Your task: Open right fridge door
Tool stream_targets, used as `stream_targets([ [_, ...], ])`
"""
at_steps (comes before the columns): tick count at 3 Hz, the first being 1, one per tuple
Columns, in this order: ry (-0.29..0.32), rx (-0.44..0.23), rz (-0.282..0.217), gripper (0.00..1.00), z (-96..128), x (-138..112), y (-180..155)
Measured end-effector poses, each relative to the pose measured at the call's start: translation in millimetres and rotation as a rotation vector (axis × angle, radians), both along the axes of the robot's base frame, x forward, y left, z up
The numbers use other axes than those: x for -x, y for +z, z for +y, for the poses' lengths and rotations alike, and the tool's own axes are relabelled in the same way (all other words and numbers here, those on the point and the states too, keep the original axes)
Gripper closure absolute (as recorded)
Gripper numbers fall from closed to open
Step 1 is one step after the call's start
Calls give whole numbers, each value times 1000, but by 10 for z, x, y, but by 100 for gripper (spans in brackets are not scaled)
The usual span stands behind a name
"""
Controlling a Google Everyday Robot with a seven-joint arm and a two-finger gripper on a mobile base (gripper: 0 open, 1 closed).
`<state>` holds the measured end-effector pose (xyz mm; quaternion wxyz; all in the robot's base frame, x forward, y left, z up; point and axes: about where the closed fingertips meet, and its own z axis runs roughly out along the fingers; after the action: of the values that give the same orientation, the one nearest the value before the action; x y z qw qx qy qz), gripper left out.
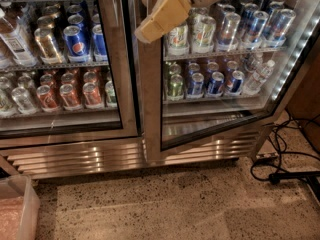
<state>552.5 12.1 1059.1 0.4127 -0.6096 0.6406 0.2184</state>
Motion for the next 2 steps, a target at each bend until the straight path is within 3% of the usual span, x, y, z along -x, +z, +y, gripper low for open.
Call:
stream_targets([
  [1, 0, 0, 0, 0, 0, 30, 0],
  [2, -42, 82, 7, 0, -160, 198, 100],
])
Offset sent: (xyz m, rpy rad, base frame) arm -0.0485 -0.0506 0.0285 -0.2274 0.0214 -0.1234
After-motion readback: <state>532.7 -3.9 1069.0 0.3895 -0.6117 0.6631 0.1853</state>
